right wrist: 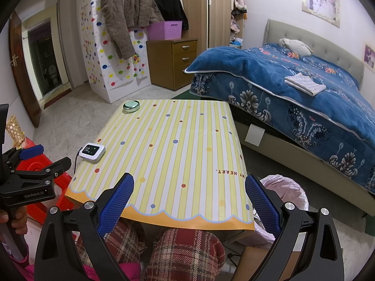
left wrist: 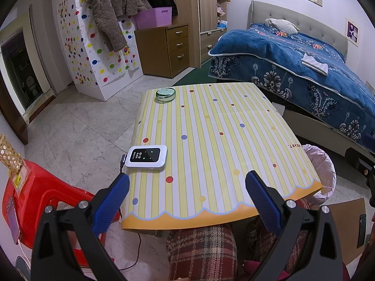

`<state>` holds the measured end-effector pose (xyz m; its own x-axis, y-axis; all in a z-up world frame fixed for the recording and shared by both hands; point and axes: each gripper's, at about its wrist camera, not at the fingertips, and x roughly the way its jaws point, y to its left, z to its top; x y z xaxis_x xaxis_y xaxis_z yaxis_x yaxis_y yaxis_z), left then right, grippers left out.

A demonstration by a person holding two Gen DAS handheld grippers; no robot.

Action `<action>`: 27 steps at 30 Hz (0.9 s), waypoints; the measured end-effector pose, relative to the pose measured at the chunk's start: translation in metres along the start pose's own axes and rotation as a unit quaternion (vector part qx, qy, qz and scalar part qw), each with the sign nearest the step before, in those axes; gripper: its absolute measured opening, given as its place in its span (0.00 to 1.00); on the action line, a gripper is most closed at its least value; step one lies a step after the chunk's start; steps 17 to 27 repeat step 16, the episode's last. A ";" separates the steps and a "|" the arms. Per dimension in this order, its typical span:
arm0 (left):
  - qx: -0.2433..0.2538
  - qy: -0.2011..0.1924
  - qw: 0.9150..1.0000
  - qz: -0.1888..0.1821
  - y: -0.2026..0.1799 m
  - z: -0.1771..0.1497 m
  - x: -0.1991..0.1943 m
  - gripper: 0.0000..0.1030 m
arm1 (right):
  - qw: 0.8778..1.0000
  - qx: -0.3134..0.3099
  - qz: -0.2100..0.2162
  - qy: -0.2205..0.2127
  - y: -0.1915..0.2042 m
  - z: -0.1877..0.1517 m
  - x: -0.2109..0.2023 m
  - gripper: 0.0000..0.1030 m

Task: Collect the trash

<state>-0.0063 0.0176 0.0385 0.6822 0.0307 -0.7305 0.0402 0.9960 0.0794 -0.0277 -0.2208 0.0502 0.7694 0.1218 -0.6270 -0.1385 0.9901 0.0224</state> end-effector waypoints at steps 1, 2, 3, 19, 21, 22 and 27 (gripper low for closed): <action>0.001 0.000 1.000 0.000 0.000 0.000 0.000 0.94 | 1.000 0.000 0.000 0.000 0.000 0.000 0.000 0.92; 0.001 0.000 1.000 0.000 0.001 0.001 0.000 0.94 | 1.000 0.000 0.001 0.000 0.000 0.001 0.000 0.92; 0.001 0.000 1.000 -0.002 0.000 0.000 0.000 0.94 | 1.000 0.000 0.001 0.001 0.000 0.001 0.000 0.92; -0.001 0.014 0.999 -0.042 -0.012 -0.009 0.024 0.94 | 0.998 0.054 -0.036 -0.001 -0.048 -0.028 0.021 0.92; -0.001 0.014 0.999 -0.042 -0.012 -0.009 0.024 0.94 | 0.998 0.054 -0.036 -0.001 -0.048 -0.028 0.021 0.92; -0.001 0.014 0.999 -0.042 -0.012 -0.009 0.024 0.94 | 0.998 0.054 -0.036 -0.001 -0.048 -0.028 0.021 0.92; -0.001 0.014 0.999 -0.042 -0.012 -0.009 0.024 0.94 | 0.998 0.054 -0.036 -0.001 -0.048 -0.028 0.021 0.92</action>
